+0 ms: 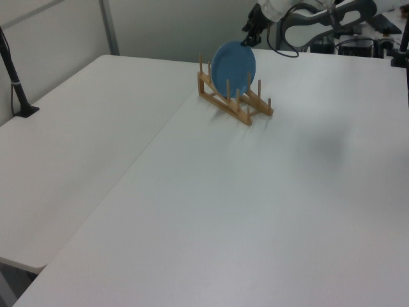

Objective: Pick plate from plate rack
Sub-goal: 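Lower the gripper onto the plate rim and close on it, then lift the blue plate out of the rack and carry it aside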

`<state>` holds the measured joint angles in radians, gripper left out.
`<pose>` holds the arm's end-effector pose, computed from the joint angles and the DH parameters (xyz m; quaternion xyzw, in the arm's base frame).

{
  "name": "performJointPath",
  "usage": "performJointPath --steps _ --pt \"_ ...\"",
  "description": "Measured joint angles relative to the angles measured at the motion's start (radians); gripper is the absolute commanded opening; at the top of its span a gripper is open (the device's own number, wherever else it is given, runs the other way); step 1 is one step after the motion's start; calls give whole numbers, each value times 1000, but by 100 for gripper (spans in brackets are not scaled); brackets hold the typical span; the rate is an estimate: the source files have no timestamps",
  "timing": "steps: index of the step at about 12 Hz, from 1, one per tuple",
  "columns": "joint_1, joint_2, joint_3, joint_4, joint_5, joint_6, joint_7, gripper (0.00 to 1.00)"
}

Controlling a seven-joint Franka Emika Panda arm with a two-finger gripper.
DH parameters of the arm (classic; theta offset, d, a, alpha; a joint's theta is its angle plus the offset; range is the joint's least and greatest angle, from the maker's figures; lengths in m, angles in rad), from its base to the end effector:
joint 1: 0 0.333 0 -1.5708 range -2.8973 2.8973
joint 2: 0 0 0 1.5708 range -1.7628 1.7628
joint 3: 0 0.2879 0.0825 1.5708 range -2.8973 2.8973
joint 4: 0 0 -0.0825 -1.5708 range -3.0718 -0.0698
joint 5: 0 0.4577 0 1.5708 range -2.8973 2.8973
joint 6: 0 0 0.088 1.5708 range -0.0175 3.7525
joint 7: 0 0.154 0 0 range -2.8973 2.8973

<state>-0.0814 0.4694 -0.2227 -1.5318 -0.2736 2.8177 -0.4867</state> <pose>0.7977 -0.2131 0.4010 0.8843 0.2128 0.3125 0.2738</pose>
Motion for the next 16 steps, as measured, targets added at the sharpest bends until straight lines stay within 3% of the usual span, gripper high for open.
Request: performJointPath --steps 2,4,7,16 --pt "0 17 -4 3 -23 28 -5 46" --pt "0 36 -5 4 -27 32 -7 36" --pt "5 43 -8 7 -49 33 -11 7" --pt "6 41 -14 24 -52 33 -17 3"
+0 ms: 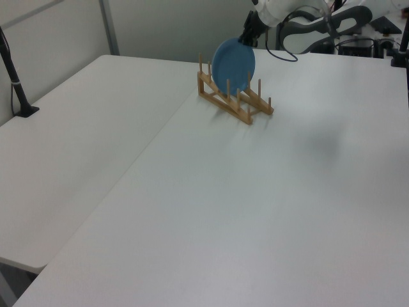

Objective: Pick plate from plate rack
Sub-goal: 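Lift the blue plate out of the rack and carry it aside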

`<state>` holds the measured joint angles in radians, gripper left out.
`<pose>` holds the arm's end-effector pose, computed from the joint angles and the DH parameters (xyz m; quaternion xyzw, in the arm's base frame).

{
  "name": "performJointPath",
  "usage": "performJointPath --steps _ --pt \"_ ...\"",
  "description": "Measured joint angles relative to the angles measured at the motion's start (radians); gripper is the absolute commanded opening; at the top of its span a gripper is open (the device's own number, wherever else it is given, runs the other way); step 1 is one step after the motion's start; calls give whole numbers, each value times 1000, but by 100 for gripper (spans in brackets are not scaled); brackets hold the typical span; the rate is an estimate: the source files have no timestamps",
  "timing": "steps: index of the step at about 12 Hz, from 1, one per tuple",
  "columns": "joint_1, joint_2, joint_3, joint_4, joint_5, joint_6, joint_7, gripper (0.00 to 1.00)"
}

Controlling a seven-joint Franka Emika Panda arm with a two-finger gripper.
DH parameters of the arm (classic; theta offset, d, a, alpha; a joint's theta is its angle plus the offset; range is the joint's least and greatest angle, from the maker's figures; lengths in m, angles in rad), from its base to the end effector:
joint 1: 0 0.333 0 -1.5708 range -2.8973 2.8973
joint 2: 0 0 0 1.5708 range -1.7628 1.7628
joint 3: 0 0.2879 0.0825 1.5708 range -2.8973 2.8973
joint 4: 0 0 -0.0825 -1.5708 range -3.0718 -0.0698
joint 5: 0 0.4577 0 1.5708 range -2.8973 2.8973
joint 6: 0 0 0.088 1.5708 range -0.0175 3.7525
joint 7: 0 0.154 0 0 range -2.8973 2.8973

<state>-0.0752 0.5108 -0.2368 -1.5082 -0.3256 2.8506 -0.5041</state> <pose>0.8048 -0.2138 0.3873 0.8712 0.2434 0.3056 0.2974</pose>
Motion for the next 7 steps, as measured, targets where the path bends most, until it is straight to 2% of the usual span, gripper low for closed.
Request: performJointPath --steps 4,7 --pt "-1 -23 -3 16 1 0 33 2" --pt "-3 -63 -5 19 13 0 166 2"
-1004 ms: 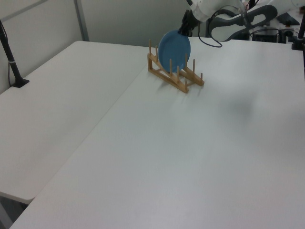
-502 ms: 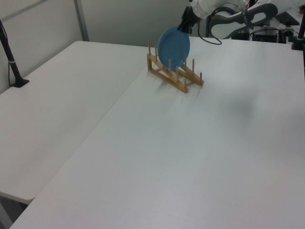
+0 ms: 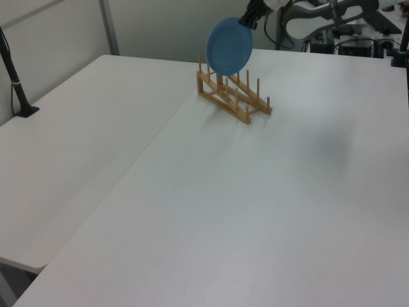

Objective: Pick plate from plate rack
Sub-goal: 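Lift the blue plate out of the rack and carry it aside, then lower the plate flat onto the table and open the gripper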

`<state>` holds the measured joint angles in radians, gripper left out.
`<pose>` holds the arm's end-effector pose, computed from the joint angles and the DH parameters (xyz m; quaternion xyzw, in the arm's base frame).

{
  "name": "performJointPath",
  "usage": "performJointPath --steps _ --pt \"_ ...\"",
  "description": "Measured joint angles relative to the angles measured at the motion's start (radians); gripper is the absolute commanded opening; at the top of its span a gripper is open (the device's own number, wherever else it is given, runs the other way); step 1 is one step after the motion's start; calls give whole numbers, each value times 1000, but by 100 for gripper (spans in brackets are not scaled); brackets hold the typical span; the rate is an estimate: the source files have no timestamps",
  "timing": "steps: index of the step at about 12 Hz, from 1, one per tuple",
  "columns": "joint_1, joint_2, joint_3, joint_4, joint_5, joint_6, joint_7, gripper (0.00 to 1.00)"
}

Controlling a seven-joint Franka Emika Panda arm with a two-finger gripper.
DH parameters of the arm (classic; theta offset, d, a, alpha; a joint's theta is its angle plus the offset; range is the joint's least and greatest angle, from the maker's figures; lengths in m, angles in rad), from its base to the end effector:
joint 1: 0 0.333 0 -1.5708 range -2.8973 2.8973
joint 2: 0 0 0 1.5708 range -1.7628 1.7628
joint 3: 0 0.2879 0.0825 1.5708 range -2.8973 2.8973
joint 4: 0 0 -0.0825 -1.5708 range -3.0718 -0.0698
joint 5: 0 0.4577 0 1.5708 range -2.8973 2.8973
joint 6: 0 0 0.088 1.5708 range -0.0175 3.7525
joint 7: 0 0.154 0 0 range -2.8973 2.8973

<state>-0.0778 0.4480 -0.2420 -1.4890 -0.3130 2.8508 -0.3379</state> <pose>0.8006 -0.2189 0.4513 0.8742 0.1545 0.3651 0.2803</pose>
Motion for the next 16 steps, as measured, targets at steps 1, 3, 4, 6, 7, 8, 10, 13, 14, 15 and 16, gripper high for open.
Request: performJointPath --steps 1,3,4,6,7,8,10,13,14,15,16 --pt "0 -14 0 1 36 0 43 2" --pt "3 -36 2 5 168 0 79 2" --pt "5 -45 7 6 246 0 86 2" --pt "11 -53 46 5 397 -37 94 2" --pt "27 -53 66 4 461 -113 101 2" --pt "52 -52 73 3 505 -187 121 2" --pt "114 -52 77 -2 549 -318 188 2" --pt "189 -51 78 -26 552 -587 274 1" --pt "208 -50 78 -43 552 -714 284 1" --pt "216 -48 78 -63 552 -802 285 1" --pt "216 -46 77 -85 552 -849 285 1"
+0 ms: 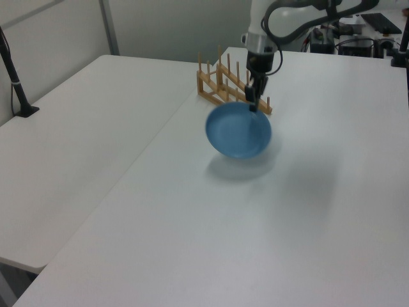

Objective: Pick plate from plate rack
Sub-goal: 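Lower the plate flat onto the table and open the gripper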

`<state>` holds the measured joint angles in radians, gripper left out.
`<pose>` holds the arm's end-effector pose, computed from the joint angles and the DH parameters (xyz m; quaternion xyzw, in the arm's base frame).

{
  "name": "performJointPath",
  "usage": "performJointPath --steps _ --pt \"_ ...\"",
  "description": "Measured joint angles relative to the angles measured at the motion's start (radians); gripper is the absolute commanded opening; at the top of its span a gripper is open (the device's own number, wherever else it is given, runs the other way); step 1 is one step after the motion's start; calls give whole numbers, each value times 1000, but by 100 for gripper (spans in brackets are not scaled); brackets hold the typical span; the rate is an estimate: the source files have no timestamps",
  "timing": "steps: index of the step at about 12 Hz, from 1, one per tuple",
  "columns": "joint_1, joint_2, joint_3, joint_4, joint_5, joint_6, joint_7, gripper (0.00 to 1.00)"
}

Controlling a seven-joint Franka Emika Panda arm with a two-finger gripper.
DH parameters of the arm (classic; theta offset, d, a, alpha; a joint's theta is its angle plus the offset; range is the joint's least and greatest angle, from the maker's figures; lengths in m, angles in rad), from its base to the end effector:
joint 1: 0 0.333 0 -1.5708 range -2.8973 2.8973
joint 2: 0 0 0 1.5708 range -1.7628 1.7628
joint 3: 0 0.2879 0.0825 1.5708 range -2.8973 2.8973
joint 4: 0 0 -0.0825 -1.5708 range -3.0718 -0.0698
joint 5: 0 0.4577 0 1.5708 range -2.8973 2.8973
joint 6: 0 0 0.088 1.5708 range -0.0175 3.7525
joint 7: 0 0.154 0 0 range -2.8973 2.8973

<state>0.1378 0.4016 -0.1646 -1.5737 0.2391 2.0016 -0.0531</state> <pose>0.7352 0.0131 0.3146 -0.9965 0.0281 -0.0196 0.0767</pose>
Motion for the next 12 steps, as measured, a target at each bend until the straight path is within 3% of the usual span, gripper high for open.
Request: performJointPath --steps 4,5,8,10,12 --pt "-39 12 -19 -65 0 -188 -137 2" --pt "-50 17 -20 -67 -4 -221 -174 8" --pt "-56 29 -20 -91 -52 -282 -217 59" --pt "-58 44 -21 -103 -72 -282 -218 100" --pt "-62 46 -22 -104 -82 -282 -218 100"
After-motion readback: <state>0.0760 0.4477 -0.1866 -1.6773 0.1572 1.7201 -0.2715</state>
